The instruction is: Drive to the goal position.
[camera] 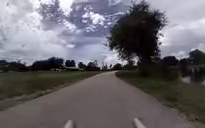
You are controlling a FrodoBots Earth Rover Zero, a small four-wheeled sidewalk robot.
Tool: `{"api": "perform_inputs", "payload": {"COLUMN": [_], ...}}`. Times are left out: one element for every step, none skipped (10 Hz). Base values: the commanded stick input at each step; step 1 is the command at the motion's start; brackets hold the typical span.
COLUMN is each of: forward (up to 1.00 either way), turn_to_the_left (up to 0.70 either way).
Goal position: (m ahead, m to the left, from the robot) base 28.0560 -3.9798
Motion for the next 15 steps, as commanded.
{"api": "perform_inputs", "payload": {"forward": [0.7,0.7,0.7,0.7,0.7,0.7,0.7,0.7,0.7,0.7,0.7,0.7,0.7,0.7,0.7], "turn_to_the_left": [0.0,0.0,0.0,0.0,0.0,0.0,0.0,0.0,0.0,0.0,0.0,0.0,0.0,0.0,0.0]}}
